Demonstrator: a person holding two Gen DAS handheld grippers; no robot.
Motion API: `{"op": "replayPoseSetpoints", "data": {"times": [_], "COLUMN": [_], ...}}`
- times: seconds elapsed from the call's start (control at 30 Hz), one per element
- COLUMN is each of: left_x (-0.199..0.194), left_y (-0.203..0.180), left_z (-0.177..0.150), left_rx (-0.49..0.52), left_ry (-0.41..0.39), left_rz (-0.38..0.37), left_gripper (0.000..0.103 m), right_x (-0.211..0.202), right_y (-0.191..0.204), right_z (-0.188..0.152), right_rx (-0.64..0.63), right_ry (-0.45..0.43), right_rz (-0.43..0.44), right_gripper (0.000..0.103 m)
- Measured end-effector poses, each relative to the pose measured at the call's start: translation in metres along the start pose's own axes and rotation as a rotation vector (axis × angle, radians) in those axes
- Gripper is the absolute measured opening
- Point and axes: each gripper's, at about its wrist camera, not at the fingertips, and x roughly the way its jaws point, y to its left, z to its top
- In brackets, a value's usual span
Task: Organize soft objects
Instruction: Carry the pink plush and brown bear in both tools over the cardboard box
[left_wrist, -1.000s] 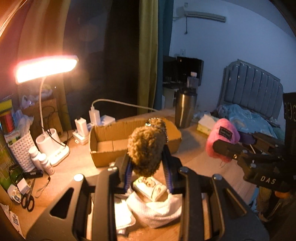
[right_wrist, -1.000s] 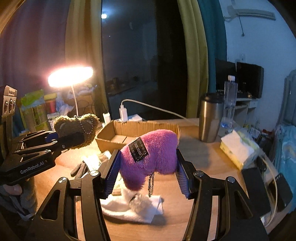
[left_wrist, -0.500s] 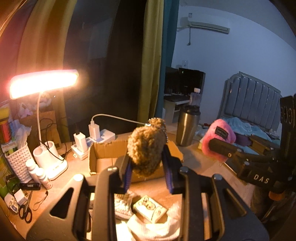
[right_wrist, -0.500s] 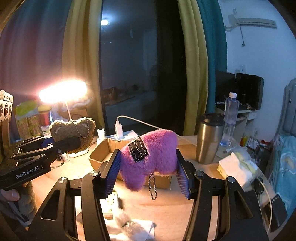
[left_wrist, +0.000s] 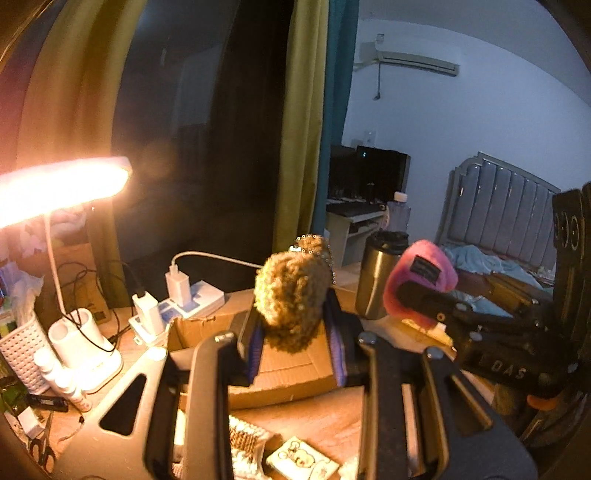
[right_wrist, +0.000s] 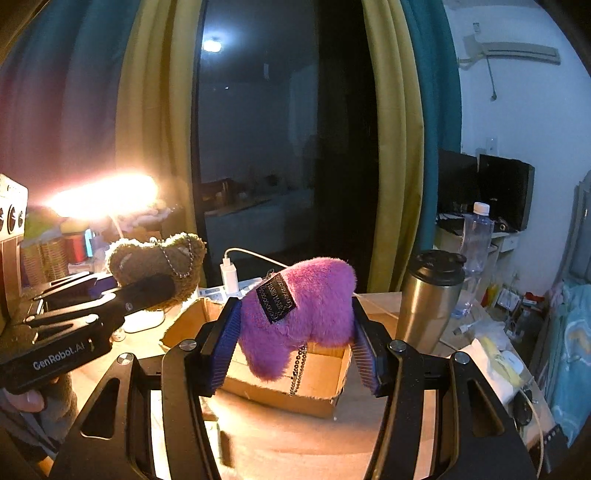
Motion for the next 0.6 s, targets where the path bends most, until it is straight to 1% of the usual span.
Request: {"op": "replayPoseSetpoints", "data": {"times": [0.1, 0.2, 0.4, 0.6], "left_x": [0.014, 0.029, 0.066, 0.092], "left_y": [0.002, 0.003, 0.009, 0.011], "left_z": [-0.001, -0.006, -0.017, -0.025], "left_rx": [-0.008, -0.008, -0.035, -0.053], "left_ry": [0.007, -0.008, 0.028, 0.069], "left_rz": [-0.003, -0.016, -0.032, -0.03], "left_gripper": [0.03, 0.03, 0.03, 0.03], "right_x": [0.013, 0.027, 0.053, 0.077], "right_y": [-0.006, -0.01, -0.017, -0.025], "right_z": [0.0, -0.002, -0.011, -0.02], "right_rx": [0.006, 0.015, 0.035, 0.057], "right_ry": [0.014, 0.033, 0.074, 0.113], "right_rz": [0.002, 0.006, 0.021, 0.037], "right_gripper": [0.059, 0.059, 0.059, 0.059]}}
